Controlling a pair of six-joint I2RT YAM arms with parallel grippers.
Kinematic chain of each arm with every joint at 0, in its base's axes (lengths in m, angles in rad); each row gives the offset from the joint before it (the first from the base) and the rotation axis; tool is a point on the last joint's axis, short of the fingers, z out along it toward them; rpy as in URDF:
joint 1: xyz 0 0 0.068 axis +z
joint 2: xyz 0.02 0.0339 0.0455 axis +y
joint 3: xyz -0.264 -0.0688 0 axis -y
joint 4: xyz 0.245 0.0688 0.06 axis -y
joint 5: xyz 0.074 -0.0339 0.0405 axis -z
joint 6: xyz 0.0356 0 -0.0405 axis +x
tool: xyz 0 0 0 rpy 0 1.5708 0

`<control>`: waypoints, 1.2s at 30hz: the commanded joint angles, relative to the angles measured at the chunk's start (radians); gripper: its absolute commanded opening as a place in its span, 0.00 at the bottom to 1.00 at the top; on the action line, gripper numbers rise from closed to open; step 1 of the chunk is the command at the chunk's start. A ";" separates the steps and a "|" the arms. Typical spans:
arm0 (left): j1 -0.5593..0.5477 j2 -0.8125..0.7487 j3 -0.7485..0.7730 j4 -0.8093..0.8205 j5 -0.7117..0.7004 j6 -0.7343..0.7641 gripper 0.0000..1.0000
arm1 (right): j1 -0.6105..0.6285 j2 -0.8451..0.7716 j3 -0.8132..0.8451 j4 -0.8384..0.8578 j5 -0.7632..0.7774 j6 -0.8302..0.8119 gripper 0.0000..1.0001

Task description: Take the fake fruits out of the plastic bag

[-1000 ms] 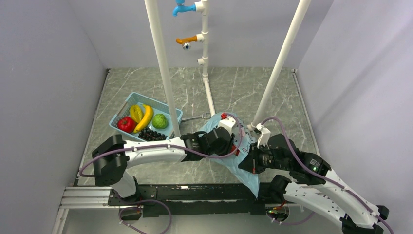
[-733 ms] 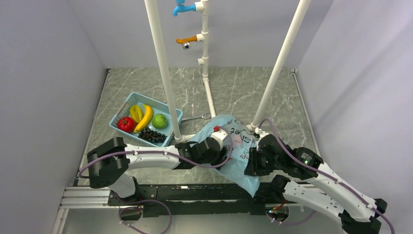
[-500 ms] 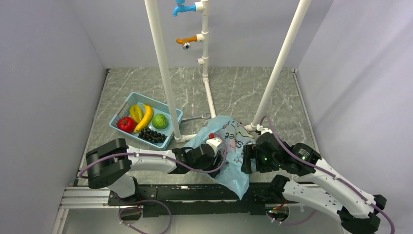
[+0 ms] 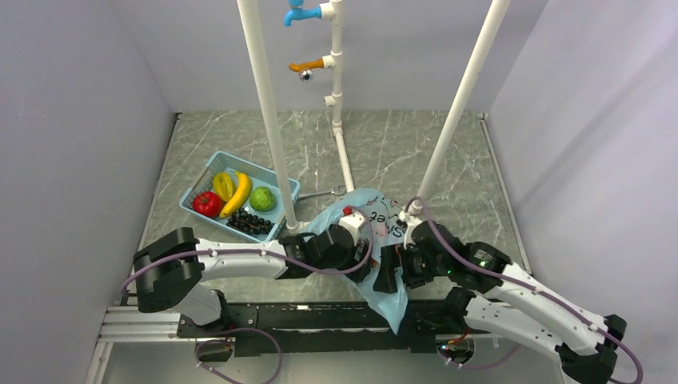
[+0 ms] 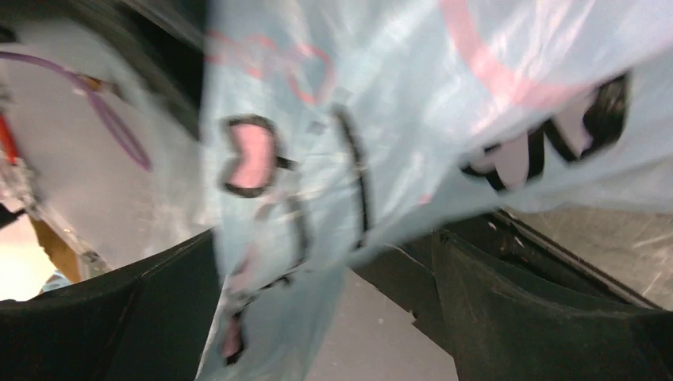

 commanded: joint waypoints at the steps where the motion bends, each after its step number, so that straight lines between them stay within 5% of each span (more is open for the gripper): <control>1: 0.122 0.017 0.109 -0.047 0.030 0.023 0.87 | 0.050 -0.005 -0.154 0.089 -0.024 0.073 0.95; 3: 0.175 0.050 0.160 -0.065 0.071 0.040 0.85 | 0.084 -0.010 -0.206 0.144 0.011 0.111 0.82; 6: 0.226 0.083 0.258 -0.113 0.105 0.080 0.85 | 0.147 0.031 -0.275 0.191 0.130 0.192 0.39; 8: 0.265 0.101 0.311 -0.131 0.132 0.090 0.86 | 0.184 0.088 -0.315 0.240 0.227 0.270 0.32; 16: 0.336 0.104 0.435 -0.201 0.241 0.119 0.82 | 0.293 0.286 -0.225 0.300 0.443 0.293 0.44; 22: 0.329 -0.026 0.303 -0.115 0.341 0.086 0.73 | 0.291 0.012 -0.159 0.177 0.504 0.197 0.98; 26: 0.327 -0.050 0.266 -0.135 0.334 0.108 0.58 | 0.289 -0.073 -0.123 0.191 0.488 0.205 0.99; 33: 0.313 -0.051 0.253 -0.166 0.254 0.107 0.57 | 0.288 0.027 0.023 0.076 0.729 0.259 0.98; 35: 0.312 -0.035 0.271 -0.173 0.221 0.101 0.65 | 0.289 0.068 0.048 0.043 0.783 0.276 0.87; 36: 0.313 -0.023 0.278 -0.167 0.205 0.099 0.69 | 0.288 0.082 0.054 0.036 0.809 0.285 0.72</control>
